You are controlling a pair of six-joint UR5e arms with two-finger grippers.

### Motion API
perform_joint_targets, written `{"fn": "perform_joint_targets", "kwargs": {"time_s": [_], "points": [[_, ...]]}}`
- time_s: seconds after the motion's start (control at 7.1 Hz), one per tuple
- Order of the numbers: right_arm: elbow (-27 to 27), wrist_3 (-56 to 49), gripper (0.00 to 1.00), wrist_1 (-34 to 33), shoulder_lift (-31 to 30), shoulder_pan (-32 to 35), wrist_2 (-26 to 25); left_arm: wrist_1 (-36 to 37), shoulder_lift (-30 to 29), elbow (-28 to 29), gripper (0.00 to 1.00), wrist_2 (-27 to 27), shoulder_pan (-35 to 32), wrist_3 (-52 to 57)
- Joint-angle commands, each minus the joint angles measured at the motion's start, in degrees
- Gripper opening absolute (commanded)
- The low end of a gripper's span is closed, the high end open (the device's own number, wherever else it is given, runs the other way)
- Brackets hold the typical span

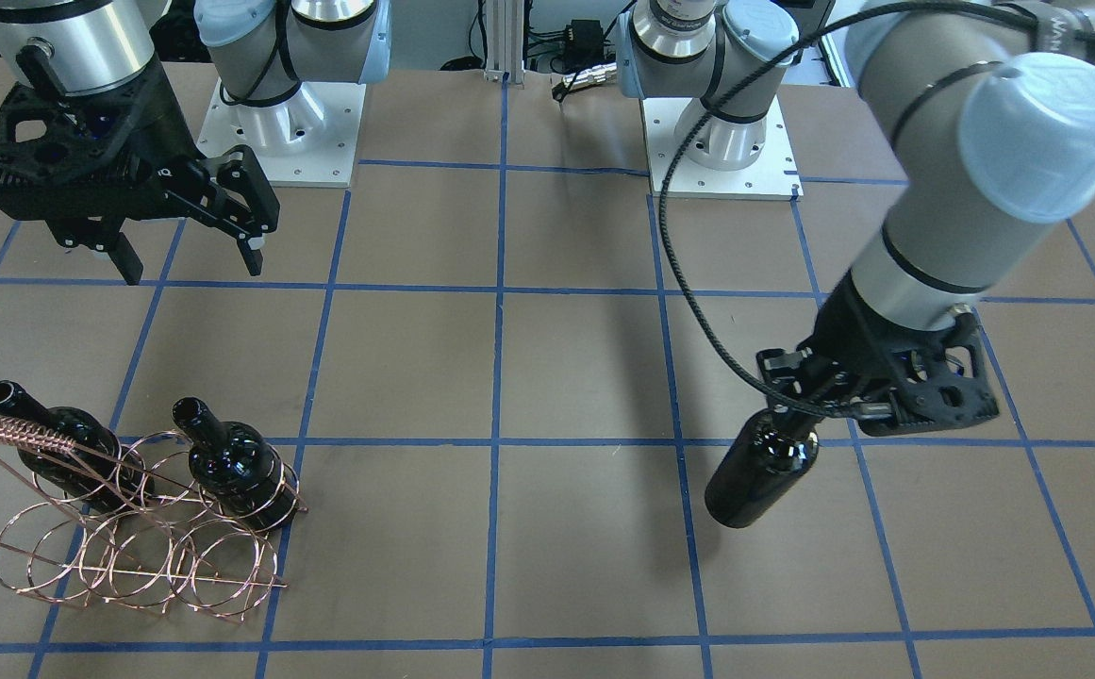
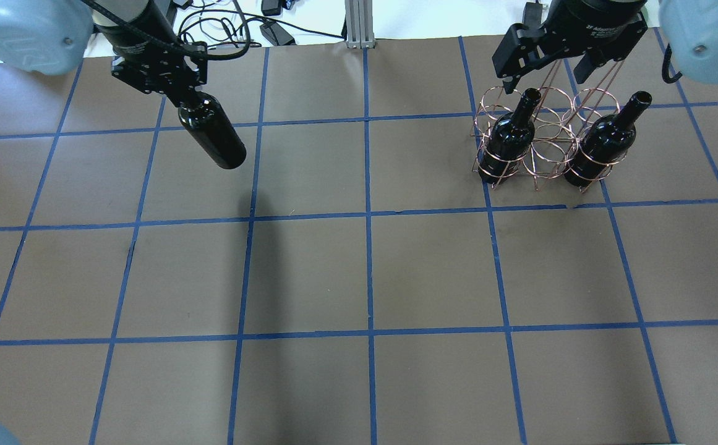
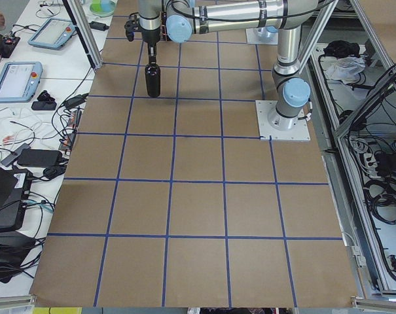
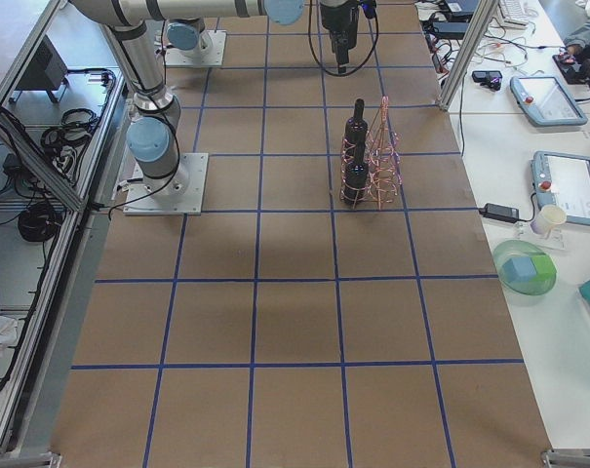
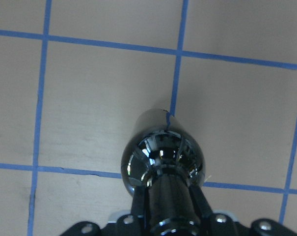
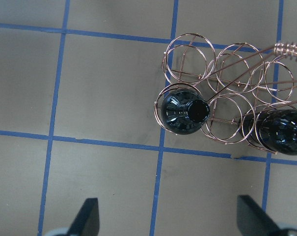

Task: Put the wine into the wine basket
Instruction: 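Carry the bottle with the left gripper toward the table center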

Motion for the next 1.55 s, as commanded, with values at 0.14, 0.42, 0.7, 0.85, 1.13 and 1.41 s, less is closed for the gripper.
{"fn": "perform_joint_targets", "kwargs": {"time_s": [0.14,0.42,0.7,0.85,1.13,1.41], "points": [[0.00,0.20,1.00,0.02,0.00,0.00,0.02,-0.40,3.04,-5.43,0.00,-1.72,-9.44,-7.15],[0.00,-0.06,1.00,0.02,0.00,0.00,0.02,0.20,3.84,-9.83,0.00,-1.55,-15.24,-11.38],[0.00,0.46,1.00,0.11,-0.09,0.00,0.11,0.03,3.84,-11.59,0.00,-1.98,-17.55,-11.29],[0.00,0.29,1.00,0.19,0.00,0.00,-0.06,0.21,3.84,-12.38,0.00,-1.99,-18.51,-11.21],[0.00,0.03,1.00,0.02,0.00,0.00,0.02,0.12,3.75,-12.57,0.00,-1.99,-20.27,-11.21],[0.00,-0.06,1.00,0.11,0.00,-0.09,-0.15,0.21,3.58,-12.57,0.00,-3.12,-20.54,-11.21]]}}
